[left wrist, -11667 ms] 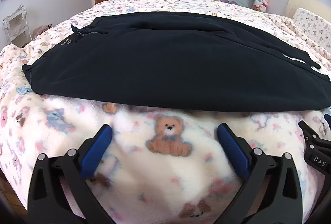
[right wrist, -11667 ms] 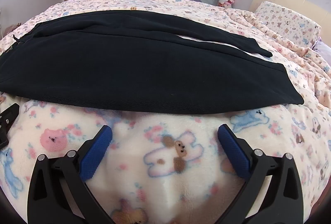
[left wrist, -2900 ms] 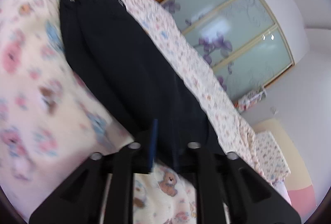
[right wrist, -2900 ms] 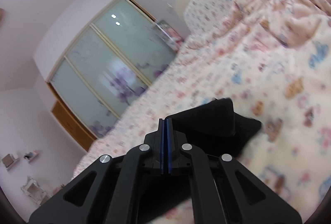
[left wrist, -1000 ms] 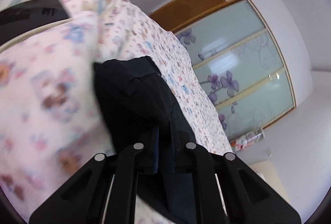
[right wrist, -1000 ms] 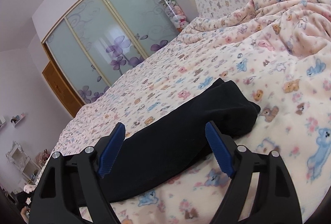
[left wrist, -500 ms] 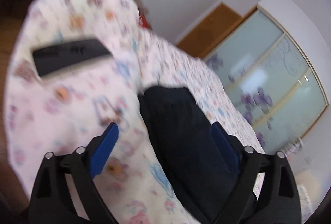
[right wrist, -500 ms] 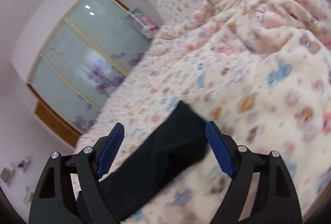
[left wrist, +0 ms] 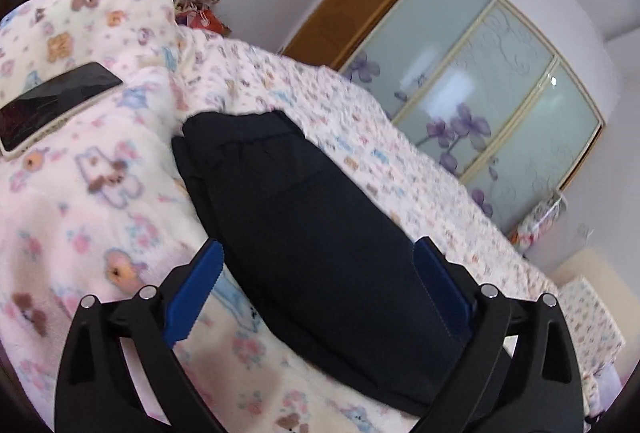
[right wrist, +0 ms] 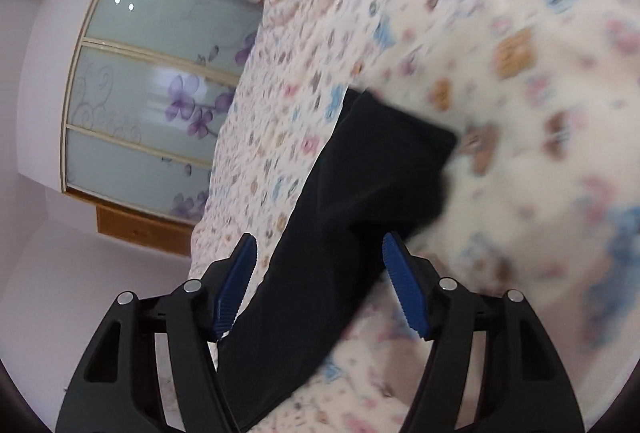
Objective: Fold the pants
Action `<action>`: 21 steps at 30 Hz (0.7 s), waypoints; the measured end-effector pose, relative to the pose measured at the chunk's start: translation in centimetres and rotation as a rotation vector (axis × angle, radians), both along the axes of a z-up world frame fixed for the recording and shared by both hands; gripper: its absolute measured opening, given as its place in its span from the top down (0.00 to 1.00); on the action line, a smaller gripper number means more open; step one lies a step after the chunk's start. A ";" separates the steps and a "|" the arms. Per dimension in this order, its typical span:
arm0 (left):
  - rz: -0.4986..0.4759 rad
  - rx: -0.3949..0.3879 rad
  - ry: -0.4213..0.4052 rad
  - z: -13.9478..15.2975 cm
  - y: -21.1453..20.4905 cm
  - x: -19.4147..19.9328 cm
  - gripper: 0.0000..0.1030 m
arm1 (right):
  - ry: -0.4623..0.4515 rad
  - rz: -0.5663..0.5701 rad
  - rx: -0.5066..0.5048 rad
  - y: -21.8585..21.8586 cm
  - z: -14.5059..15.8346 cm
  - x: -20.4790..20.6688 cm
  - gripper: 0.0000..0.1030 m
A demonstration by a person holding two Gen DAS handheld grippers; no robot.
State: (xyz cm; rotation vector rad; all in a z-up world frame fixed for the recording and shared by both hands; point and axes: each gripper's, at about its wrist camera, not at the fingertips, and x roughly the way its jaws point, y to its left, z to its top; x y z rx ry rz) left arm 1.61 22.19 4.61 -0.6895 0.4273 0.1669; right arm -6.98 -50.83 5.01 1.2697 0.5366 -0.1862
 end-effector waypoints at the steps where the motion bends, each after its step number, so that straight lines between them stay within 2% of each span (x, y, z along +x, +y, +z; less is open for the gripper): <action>1: -0.008 -0.008 0.017 -0.4 0.0 0.3 0.07 | 0.022 0.008 0.029 -0.2 -0.5 1.2 0.34; 2: -0.008 -0.022 0.035 -0.8 0.2 0.4 0.07 | 0.050 0.005 0.046 -0.3 -1.1 2.0 0.38; 3: -0.007 -0.034 0.045 -1.1 0.5 0.8 0.07 | 0.085 -0.010 0.064 -0.6 -1.8 2.8 0.47; 4: -0.007 -0.048 0.055 -1.4 0.7 0.9 0.07 | 0.101 -0.023 0.061 -0.8 -2.3 3.6 0.70; 5: -0.006 -0.057 0.062 -1.6 0.8 0.8 0.07 | 0.115 -0.023 0.021 -0.8 -2.2 4.3 0.87; 7: -0.002 -0.057 0.062 -1.7 0.8 0.7 0.07 | 0.118 0.004 -0.172 -0.1 -0.1 5.7 0.93; 9: -0.004 -0.044 0.064 -1.7 0.7 0.7 0.06 | -0.051 0.086 -0.387 1.9 3.8 6.7 0.93; 11: -0.005 -0.033 0.070 -1.5 0.4 0.8 0.06 | -0.282 0.155 -0.625 4.4 7.1 6.2 0.93; 12: -0.006 -0.027 0.076 -1.6 0.3 0.9 0.06 | -0.327 0.150 -0.754 5.5 7.5 5.7 0.93; 13: -0.006 -0.023 0.080 -1.6 0.2 0.9 0.05 | -0.281 0.135 -0.786 5.5 7.1 5.9 0.93; 14: -0.007 -0.022 0.080 -1.6 0.2 0.9 0.05 | -0.134 0.132 -0.688 3.9 4.9 7.2 0.93; 17: -0.007 -0.026 0.082 -1.6 0.2 0.9 0.05 | 0.110 0.101 -0.408 0.5 -1.2 7.8 0.93; 18: -0.008 -0.024 0.082 -1.6 0.1 0.9 0.05 | 0.140 0.086 -0.365 0.1 -2.5 7.3 0.93; 19: -0.008 -0.023 0.083 -1.5 0.1 0.9 0.05 | 0.128 0.080 -0.348 -0.1 -3.1 6.7 0.93; 21: -0.005 -0.018 0.086 -1.5 0.0 1.0 0.05 | 0.106 0.063 -0.348 0.0 -2.9 5.6 0.94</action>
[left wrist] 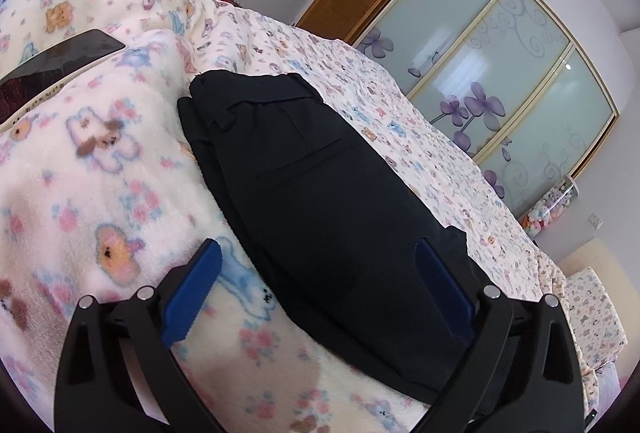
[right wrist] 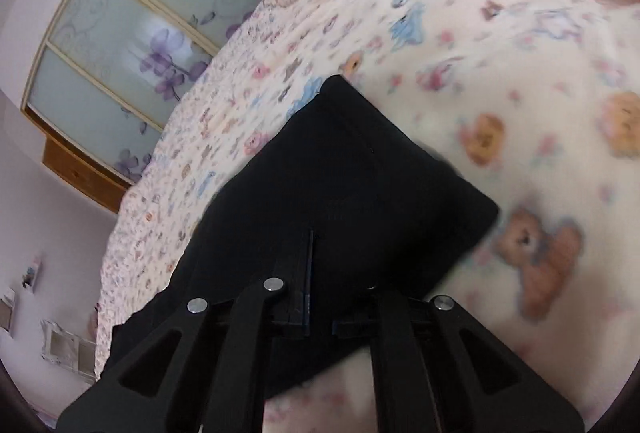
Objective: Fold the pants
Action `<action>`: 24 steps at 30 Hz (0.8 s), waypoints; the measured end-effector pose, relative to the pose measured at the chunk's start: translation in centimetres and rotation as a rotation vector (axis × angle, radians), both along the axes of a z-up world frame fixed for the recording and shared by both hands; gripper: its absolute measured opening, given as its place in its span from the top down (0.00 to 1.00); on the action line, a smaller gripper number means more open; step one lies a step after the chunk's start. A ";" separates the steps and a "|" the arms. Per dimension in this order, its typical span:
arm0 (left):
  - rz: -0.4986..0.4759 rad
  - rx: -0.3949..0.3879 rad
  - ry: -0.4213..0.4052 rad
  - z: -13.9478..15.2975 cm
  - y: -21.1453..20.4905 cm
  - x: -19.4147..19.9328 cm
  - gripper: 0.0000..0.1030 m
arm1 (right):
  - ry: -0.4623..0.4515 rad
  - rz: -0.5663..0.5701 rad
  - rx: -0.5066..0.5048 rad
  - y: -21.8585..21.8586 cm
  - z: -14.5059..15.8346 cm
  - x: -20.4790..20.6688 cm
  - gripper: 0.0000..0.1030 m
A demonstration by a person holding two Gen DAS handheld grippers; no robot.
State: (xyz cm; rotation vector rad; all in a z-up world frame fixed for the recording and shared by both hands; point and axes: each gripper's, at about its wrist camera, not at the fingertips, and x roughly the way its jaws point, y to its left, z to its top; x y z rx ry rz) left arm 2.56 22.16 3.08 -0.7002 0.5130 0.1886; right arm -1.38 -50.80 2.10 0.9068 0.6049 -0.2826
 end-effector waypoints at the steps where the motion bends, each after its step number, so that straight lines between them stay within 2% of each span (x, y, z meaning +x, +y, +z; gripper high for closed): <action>1: 0.001 0.005 0.004 0.0 -0.1 0.1 0.05 | -0.010 -0.007 0.000 0.0 0.3 -0.4 0.94; 3: 0.003 0.014 0.008 0.0 -0.2 0.2 0.05 | -0.031 -0.047 0.000 0.0 1.1 -1.2 0.94; 6: 0.001 0.017 0.011 -0.1 -0.2 0.3 0.05 | 0.118 -0.001 -0.037 0.0 0.2 1.0 0.92; 9: -0.004 0.006 0.011 -0.3 0.2 0.3 0.05 | 0.126 -0.003 0.066 -0.8 0.3 0.0 0.88; 10: -0.004 0.003 0.012 -0.4 0.2 0.3 0.05 | 0.122 -0.008 0.091 -1.1 0.5 -0.3 0.76; 11: -0.004 0.001 0.013 -0.4 0.3 0.4 0.05 | 0.113 -0.021 0.124 -1.4 0.9 -1.1 0.56; 12: -0.005 0.003 0.014 -0.4 0.3 0.4 0.04 | 0.098 -0.029 0.139 -1.7 1.4 -1.9 0.45; 13: -0.007 0.007 0.015 -0.4 0.2 0.5 0.03 | 0.080 -0.032 0.142 -1.7 1.9 -2.7 0.40; 17: -0.016 0.024 0.019 -0.3 0.2 0.7 0.02 | 0.039 -0.065 0.079 -1.5 3.9 -4.7 0.41; 20: -0.019 0.019 0.015 -0.3 0.3 0.7 0.02 | 0.059 -0.065 0.143 -2.1 3.0 -4.5 0.47; 24: -0.029 0.014 -0.005 0.0 0.4 0.3 0.02 | 0.118 -0.137 0.183 -2.6 1.5 -3.6 0.50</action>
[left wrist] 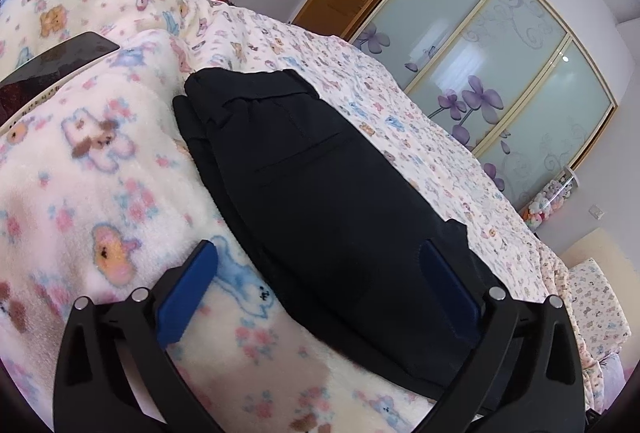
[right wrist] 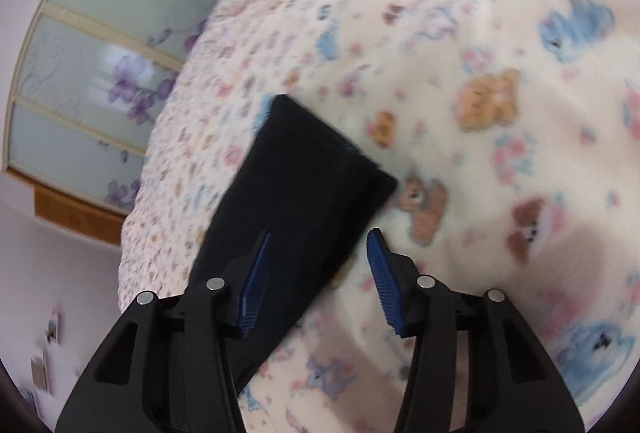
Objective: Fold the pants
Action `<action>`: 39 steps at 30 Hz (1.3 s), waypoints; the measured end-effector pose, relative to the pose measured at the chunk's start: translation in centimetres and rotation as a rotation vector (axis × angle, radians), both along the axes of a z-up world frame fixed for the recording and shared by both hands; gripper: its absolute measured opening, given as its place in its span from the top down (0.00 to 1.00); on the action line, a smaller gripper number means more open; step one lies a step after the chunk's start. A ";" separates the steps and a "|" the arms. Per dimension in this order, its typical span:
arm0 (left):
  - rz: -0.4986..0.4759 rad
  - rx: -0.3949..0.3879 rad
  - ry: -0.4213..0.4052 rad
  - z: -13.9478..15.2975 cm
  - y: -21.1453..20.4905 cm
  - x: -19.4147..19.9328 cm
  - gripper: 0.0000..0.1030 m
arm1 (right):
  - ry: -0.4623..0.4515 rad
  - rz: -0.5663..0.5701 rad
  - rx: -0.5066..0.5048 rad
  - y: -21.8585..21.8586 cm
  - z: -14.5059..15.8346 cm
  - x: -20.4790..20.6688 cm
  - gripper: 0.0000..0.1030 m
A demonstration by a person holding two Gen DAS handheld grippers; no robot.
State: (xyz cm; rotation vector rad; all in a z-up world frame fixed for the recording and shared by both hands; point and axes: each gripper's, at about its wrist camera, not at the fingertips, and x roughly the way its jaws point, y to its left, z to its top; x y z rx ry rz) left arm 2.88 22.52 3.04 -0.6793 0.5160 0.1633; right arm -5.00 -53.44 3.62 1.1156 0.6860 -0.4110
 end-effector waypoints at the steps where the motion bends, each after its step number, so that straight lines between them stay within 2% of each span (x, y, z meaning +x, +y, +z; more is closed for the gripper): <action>1: 0.000 0.000 -0.010 0.1 0.0 -0.2 0.02 | 0.011 -0.012 0.001 0.0 -0.2 0.1 0.50; 5: -0.002 -0.001 -0.064 0.7 0.0 -0.8 0.02 | 0.039 -0.042 0.007 -0.7 -1.5 0.9 0.49; 7: -0.009 0.001 -0.072 0.8 -0.1 -0.8 0.02 | 0.009 -0.053 -0.003 -1.0 -2.1 1.0 0.50; 9: -0.011 0.010 -0.071 0.8 -0.2 -0.7 0.02 | -0.001 -0.060 -0.029 -1.1 -2.5 1.1 0.60; 10: -0.013 0.012 -0.070 0.8 -0.2 -0.7 0.02 | -0.014 -0.068 -0.042 -1.1 -2.6 1.0 0.68; 13: -0.014 0.008 -0.067 0.8 -0.1 -0.5 0.02 | -0.086 -0.086 -0.042 -1.1 -2.9 0.0 0.77; 16: -0.015 0.004 -0.058 0.6 -0.1 -0.3 0.02 | -0.124 -0.075 -0.057 -1.1 -2.6 -0.6 0.77; 23: -0.024 -0.004 -0.067 0.6 0.1 -0.3 0.02 | -0.086 -0.065 -0.030 -1.9 -3.3 0.3 0.77; 27: -0.043 -0.021 -0.134 1.0 0.1 -0.9 0.02 | -0.141 -0.065 -0.074 -1.3 -2.6 -0.5 0.79; 31: -0.087 -0.055 -0.246 1.7 0.1 -1.7 0.02 | -0.222 -0.071 -0.093 -0.8 -1.4 -1.5 0.82; 35: -0.153 -0.068 -0.320 2.2 -0.2 -1.5 0.02 | -0.277 -0.028 -0.210 0.8 1.4 -1.2 0.82; 36: -0.176 -0.072 -0.307 2.0 -0.3 -0.9 0.02 | -0.286 -0.014 -0.245 1.3 2.2 -1.0 0.82; 38: -0.205 -0.076 -0.202 1.0 -0.4 0.7 0.02 | -0.305 0.004 -0.280 2.2 3.3 -0.7 0.82; 39: -0.204 -0.085 -0.065 -0.4 -0.4 2.3 0.02 | -0.318 0.010 -0.287 2.6 3.8 -0.6 0.82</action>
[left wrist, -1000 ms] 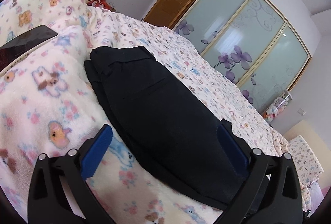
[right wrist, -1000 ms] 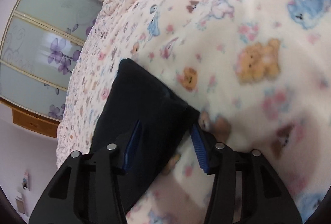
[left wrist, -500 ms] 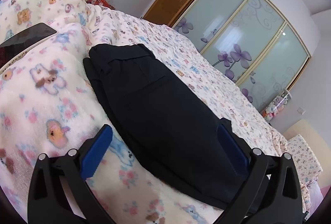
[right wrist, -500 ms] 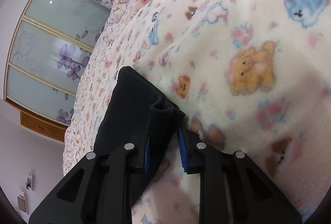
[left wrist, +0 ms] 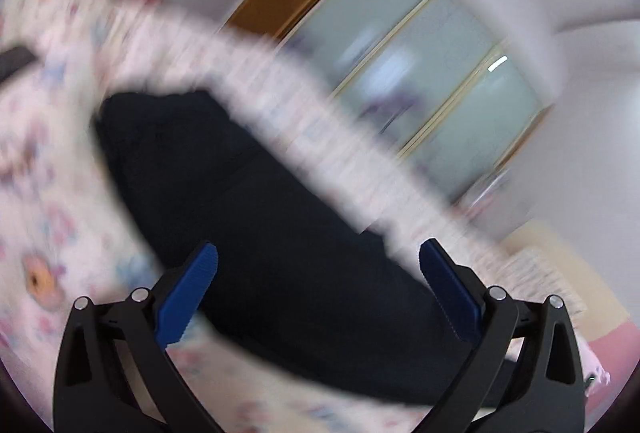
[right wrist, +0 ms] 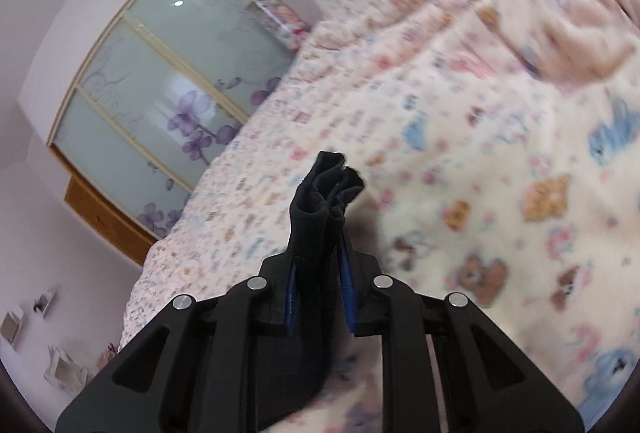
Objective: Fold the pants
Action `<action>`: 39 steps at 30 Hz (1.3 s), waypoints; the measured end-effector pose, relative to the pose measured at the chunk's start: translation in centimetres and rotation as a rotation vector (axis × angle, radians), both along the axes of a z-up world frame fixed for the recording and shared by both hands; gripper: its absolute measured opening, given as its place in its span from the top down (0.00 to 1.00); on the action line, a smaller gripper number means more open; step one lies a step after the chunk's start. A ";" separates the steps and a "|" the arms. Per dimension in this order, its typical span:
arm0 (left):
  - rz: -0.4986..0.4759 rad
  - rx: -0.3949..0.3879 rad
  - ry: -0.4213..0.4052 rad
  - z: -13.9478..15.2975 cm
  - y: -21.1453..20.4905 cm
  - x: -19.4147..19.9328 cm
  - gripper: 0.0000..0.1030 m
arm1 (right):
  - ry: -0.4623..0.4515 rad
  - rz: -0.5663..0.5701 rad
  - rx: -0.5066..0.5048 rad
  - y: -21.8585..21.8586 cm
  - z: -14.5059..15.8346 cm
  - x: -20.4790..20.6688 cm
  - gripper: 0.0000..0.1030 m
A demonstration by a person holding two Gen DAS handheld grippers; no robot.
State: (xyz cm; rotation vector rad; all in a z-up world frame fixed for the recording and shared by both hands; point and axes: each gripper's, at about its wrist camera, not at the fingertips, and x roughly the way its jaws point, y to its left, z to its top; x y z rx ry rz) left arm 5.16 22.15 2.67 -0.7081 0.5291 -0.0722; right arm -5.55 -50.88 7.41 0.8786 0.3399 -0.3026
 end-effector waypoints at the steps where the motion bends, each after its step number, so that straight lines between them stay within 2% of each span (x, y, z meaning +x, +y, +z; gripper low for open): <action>1: -0.021 0.012 0.056 -0.7 -0.1 0.8 0.02 | -0.014 0.009 -0.011 0.5 0.6 0.2 0.82; 2: -0.031 0.056 0.059 -0.7 -0.6 0.9 0.02 | -0.029 0.022 -0.022 0.9 1.1 0.4 0.83; 5: -0.023 0.108 0.054 -0.4 -1.3 0.6 0.02 | -0.059 0.081 -0.075 2.8 2.8 1.3 0.83; 12: -0.028 0.082 0.032 -0.6 -0.9 0.4 0.02 | -0.163 0.312 -0.148 10.5 7.0 5.5 0.83; 15: -0.029 0.086 0.031 -0.7 -0.8 0.3 0.02 | -0.181 0.431 -0.156 15.2 7.4 8.1 0.83; 18: -0.031 0.088 0.031 -0.7 -0.7 0.2 0.02 | -0.169 0.547 -0.130 19.9 6.5 10.9 0.83; 23: -0.032 0.095 0.032 -0.8 -0.8 0.2 0.02 | -0.071 0.732 -0.103 27.8 2.9 14.5 0.83; 27: -0.032 0.102 0.033 -0.7 -1.0 0.2 0.02 | 0.015 0.845 -0.128 33.0 0.4 15.7 0.83; 32: -0.031 0.103 0.033 -0.8 -1.0 0.3 0.02 | -0.014 0.866 -0.193 36.3 0.9 14.8 0.83; 34: -0.032 0.107 0.034 -0.8 -1.1 0.3 0.02 | 0.012 0.899 -0.291 38.1 1.1 14.7 0.83; 36: -0.032 0.109 0.034 -0.7 -1.1 0.3 0.02 | 0.124 0.945 -0.415 40.4 0.3 15.3 0.82; 37: -0.034 0.108 0.034 -0.7 -1.1 0.4 0.02 | 0.216 0.978 -0.489 41.6 -0.6 15.4 0.82; 39: -0.037 0.103 0.032 -0.7 -0.9 0.3 0.02 | 0.257 1.012 -0.568 42.9 -1.5 14.6 0.74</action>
